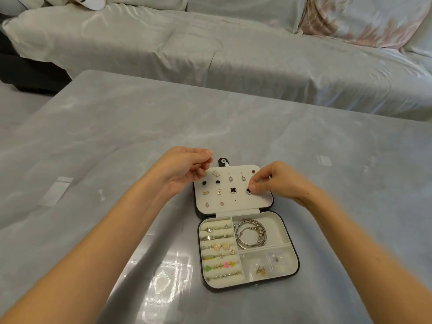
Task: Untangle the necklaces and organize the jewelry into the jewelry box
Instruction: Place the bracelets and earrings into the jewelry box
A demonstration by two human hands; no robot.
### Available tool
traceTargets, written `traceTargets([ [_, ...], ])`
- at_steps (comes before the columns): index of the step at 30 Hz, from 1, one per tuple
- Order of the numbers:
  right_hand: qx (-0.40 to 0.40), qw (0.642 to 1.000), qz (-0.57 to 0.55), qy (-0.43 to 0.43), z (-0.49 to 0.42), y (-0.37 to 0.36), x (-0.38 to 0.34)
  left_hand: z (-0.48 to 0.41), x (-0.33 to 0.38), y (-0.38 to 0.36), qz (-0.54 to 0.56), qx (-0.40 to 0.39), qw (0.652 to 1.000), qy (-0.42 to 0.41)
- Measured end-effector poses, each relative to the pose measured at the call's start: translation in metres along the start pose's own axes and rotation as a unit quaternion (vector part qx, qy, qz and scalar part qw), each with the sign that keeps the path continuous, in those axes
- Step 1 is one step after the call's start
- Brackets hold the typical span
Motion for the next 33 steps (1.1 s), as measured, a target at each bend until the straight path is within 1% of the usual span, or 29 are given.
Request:
traceTargets([
  [5,-0.028,0.999,0.019,-0.018,-0.006,-0.001,0.001,-0.002,-0.001,0.01,0.008,0.001,1.0,-0.003],
  [10,-0.035,0.997,0.062,-0.043,-0.013,0.002,-0.003,-0.003,-0.003,0.017,0.012,0.005,1.0,-0.002],
  [16,-0.06,0.978,0.185,-0.079,-0.029,-0.003,-0.009,-0.004,-0.004,0.023,0.01,0.008,1.0,-0.003],
  [20,-0.065,0.954,0.289,-0.035,-0.031,0.001,-0.024,-0.004,-0.002,0.027,0.009,0.01,1.0,-0.004],
  [22,-0.039,0.962,0.272,0.001,-0.033,0.005,-0.031,-0.004,-0.003,0.029,0.01,0.015,1.0,-0.004],
  [24,0.025,0.971,0.235,0.036,-0.04,0.012,-0.039,-0.004,-0.002,0.03,0.014,0.018,1.0,-0.004],
  [25,0.05,0.967,0.245,0.056,-0.045,0.013,-0.042,-0.004,-0.002,0.031,0.017,0.019,1.0,-0.004],
  [26,0.058,0.961,0.26,0.07,-0.051,0.01,-0.044,-0.004,-0.002,0.032,0.02,0.021,1.0,-0.003],
  [28,0.046,0.96,0.266,0.075,-0.06,0.0,-0.043,-0.003,-0.001,0.035,0.023,0.028,0.999,-0.002],
  [31,0.039,0.975,0.209,0.063,-0.067,-0.009,-0.036,-0.001,0.0,0.042,0.023,0.037,0.999,-0.003],
  [33,0.048,0.979,0.178,0.087,-0.063,-0.008,-0.042,-0.001,0.002,0.046,0.017,0.046,0.999,-0.006],
])
Point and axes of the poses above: each hand's wrist, its own z-axis away from the middle knuckle, its own y-axis out of the back of the hand, x = y × z, the point moved 8 cm from there along -z, towards the middle knuckle, and after that the axes turned 14 degrees about y, right-handed, at the moved point
